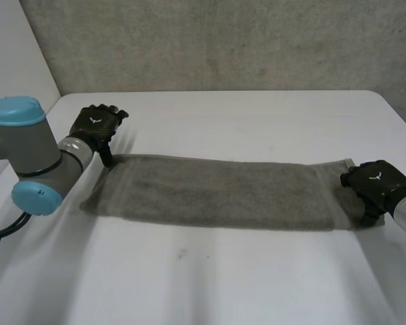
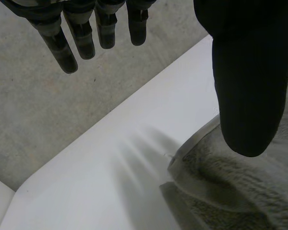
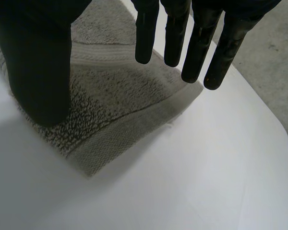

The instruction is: Fold the towel.

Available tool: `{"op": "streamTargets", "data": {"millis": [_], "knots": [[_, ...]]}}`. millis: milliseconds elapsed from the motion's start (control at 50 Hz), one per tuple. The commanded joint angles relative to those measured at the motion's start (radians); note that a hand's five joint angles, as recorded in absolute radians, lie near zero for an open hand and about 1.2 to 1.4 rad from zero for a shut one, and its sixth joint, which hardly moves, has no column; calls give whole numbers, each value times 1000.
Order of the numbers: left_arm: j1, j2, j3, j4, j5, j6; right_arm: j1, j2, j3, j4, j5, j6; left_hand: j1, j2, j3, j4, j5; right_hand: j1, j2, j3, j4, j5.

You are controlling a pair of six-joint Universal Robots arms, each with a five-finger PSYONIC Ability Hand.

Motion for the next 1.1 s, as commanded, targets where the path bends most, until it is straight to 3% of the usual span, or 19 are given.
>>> {"op": "streamTargets", "data": {"millis": [20, 160, 280, 440, 560, 660, 760, 820, 860, 880, 980, 1020, 1040, 1080, 1100], "knots": [[-22, 44, -38, 1, 0, 0, -2, 20, -2, 4, 3, -11, 13, 14, 14, 14, -12, 194, 143, 131, 127, 136], [-23, 48, -45, -1, -1, 0, -2, 32, -12, 4, 3, -11, 10, 11, 11, 11, -15, 435, 384, 372, 368, 377], [-20, 63, -69, -4, -3, -2, -8, 46, -24, 6, 7, -27, 7, 8, 8, 8, -18, 1023, 971, 959, 956, 964], [-13, 115, -127, -4, -1, -19, -93, 41, -48, 6, 34, -114, 1, 2, 2, 2, -24, 1024, 973, 961, 957, 966], [-5, 167, -178, -4, -1, -54, -221, 41, -120, 87, 116, -172, 1, 2, 2, 2, -24, 1024, 973, 961, 957, 966], [19, 271, -261, -4, 3, -129, -303, 33, -185, 153, 123, -177, 7, 8, 8, 8, -18, 1024, 973, 961, 957, 966], [35, 340, -288, -4, 3, -216, -301, 27, -239, 157, 121, -156, 1, 2, 2, 2, -24, 1024, 973, 961, 957, 966], [35, 366, -301, -7, 5, -282, -251, -5, -265, 156, 121, -100, 4, 5, 5, 5, -21, 1024, 973, 961, 957, 966], [36, 374, -305, -7, 5, -307, -123, -64, -307, 147, 124, -6, 4, 5, 5, 5, -21, 1024, 973, 961, 957, 966], [41, 380, -313, -7, 5, -325, -122, -65, -308, 147, 124, -5, 4, 5, 5, 5, -21, 1024, 973, 961, 957, 966], [47, 391, -330, -7, 6, -333, 47, -97, -355, 102, 120, 110, 7, 8, 8, 8, -18, 1024, 973, 961, 957, 966], [47, 393, -336, -5, 6, -333, 201, -92, -383, 53, 120, 146, 7, 8, 8, 8, -18, 1024, 973, 961, 957, 966], [49, 393, -341, -5, 5, -333, 202, -92, -383, 53, 120, 147, 7, 8, 8, 8, -18, 1024, 973, 961, 957, 966], [50, 393, -347, -5, 5, -333, 386, -59, -416, 6, 116, 150, 7, 8, 8, 8, -18, 1024, 973, 961, 957, 966], [50, 394, -351, -5, 5, -333, 387, -59, -417, 6, 116, 150, 7, 8, 8, 8, -18, 1024, 973, 961, 957, 966]]}}
